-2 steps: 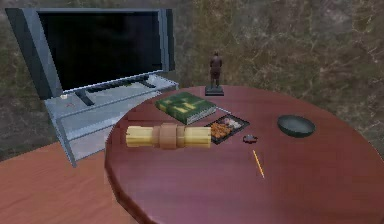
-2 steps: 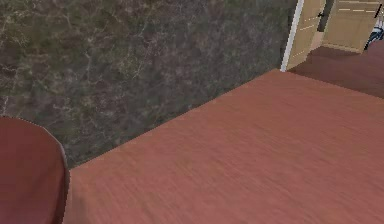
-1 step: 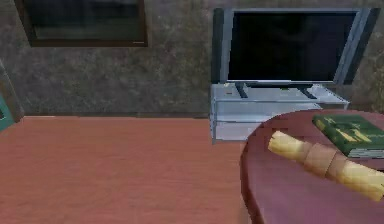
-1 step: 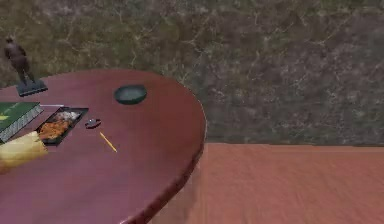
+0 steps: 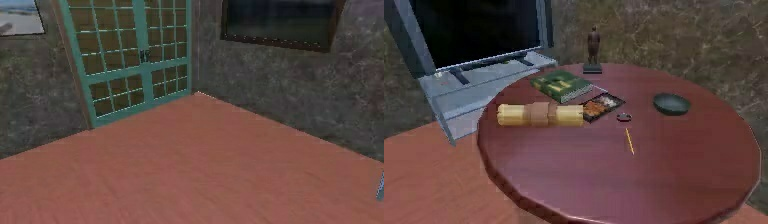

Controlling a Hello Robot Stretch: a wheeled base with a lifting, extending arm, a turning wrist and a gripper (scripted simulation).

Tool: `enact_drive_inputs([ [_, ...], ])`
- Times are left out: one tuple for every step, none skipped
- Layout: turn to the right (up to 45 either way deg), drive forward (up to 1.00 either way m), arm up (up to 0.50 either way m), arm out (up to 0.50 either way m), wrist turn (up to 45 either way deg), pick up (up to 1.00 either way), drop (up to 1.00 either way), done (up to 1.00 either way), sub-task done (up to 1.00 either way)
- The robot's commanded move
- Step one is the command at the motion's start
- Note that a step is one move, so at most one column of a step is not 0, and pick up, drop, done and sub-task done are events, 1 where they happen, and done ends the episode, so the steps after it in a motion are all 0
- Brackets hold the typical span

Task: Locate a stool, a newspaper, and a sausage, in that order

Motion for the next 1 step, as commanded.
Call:
enact_drive_inputs([
  [-45.0, 0.00, 0.00, 0.00, 0.0, 0.00, 0.00, 0.00, 0.00],
])
